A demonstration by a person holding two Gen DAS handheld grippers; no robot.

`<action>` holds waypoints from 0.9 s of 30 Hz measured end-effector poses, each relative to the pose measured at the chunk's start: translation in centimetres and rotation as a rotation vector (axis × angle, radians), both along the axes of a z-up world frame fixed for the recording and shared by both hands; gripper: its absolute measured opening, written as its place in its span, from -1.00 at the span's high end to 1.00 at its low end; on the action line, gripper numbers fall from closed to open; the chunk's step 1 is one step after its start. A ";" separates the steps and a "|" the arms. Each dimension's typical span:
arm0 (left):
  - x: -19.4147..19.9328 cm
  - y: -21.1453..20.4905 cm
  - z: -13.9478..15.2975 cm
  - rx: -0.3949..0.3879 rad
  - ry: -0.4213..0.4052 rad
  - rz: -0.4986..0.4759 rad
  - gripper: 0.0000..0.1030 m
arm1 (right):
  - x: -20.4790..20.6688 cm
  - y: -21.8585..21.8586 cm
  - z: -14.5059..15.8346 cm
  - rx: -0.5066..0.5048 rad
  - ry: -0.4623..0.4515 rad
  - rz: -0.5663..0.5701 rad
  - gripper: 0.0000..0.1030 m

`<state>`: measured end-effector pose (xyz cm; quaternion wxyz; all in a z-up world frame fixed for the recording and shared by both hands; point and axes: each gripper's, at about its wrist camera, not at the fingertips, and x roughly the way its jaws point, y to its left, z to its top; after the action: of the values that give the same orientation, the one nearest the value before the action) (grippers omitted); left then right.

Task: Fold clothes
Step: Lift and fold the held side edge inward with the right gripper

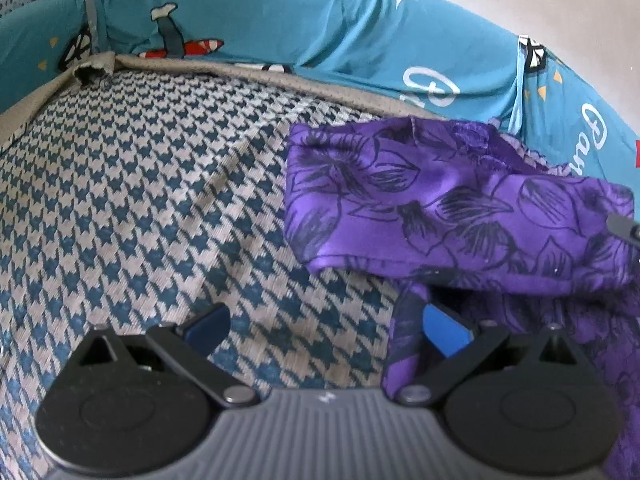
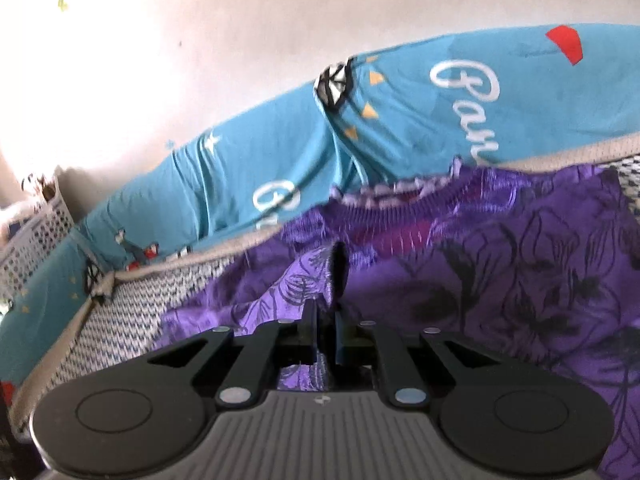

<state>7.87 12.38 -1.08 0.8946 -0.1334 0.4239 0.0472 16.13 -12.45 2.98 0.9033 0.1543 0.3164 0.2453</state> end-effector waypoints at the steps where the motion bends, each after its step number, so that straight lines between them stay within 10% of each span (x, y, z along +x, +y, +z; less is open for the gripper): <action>1: 0.1 -0.1 0.0 -0.001 -0.009 0.004 -0.99 | 0.2 -0.2 0.2 0.011 -0.007 -0.007 0.82; 17: 3.7 -3.6 -0.1 0.037 -0.036 0.058 -0.99 | 2.1 -7.9 2.9 0.093 -0.079 -0.236 0.82; 27: 4.6 -4.3 -0.3 0.119 -0.036 0.155 -0.99 | 2.8 -10.9 1.3 -0.020 0.037 -0.392 0.74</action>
<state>12.49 8.03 -1.35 0.9020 -0.1130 0.3928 0.1391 18.93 -23.40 4.32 0.9293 0.2082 0.2992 0.0588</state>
